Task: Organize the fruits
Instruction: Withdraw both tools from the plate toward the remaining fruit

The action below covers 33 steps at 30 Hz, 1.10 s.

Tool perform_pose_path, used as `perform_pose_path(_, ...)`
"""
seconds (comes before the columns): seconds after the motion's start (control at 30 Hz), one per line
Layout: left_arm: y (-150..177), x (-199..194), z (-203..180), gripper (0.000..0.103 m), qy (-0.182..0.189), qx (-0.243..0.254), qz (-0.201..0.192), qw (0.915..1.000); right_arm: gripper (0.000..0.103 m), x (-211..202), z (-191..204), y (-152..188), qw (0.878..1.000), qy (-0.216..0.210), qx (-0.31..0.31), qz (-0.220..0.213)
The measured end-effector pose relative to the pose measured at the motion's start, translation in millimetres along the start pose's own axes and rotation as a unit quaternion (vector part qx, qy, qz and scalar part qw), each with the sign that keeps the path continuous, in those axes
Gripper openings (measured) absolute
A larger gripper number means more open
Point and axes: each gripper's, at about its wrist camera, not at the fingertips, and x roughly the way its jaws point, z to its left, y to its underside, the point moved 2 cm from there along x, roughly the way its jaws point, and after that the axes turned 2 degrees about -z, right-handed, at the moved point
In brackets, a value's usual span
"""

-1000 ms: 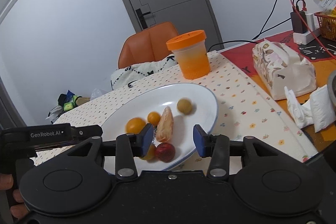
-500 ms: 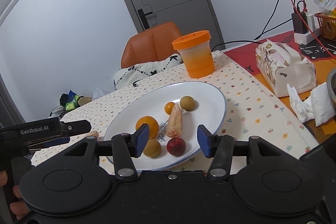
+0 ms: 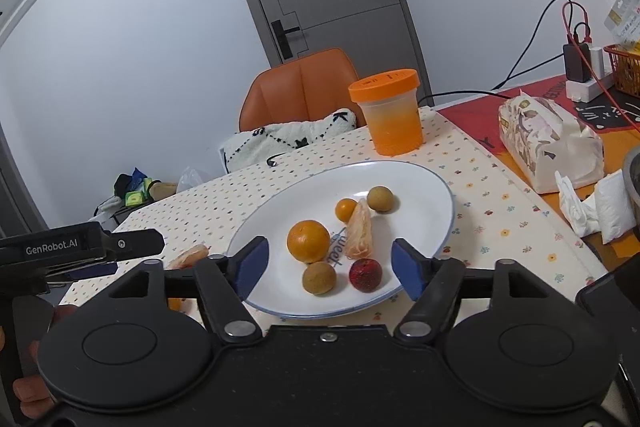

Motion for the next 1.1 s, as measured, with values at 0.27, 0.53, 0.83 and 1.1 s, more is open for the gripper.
perform_pose_path(0.27,0,-13,22,0.098,-0.025,-0.018,0.006,0.9995,0.098,-5,16,-1,1.0,-0.006,-0.009,-0.015)
perform_pose_path(0.53,-4,-31,43,0.103,-0.042,-0.028,-0.007,0.9987,0.1,-5,39,1,0.999,-0.034,-0.031,-0.019)
perform_pose_path(0.83,-9,-47,64,0.103,-0.06,-0.038,-0.026,0.9971,0.103,-5,61,0,0.998,-0.05,-0.044,-0.023)
perform_pose_path(1.1,-7,-58,76,0.103,-0.059,-0.04,-0.039,0.9967,0.103,-2,76,4,0.996,-0.074,-0.052,-0.005)
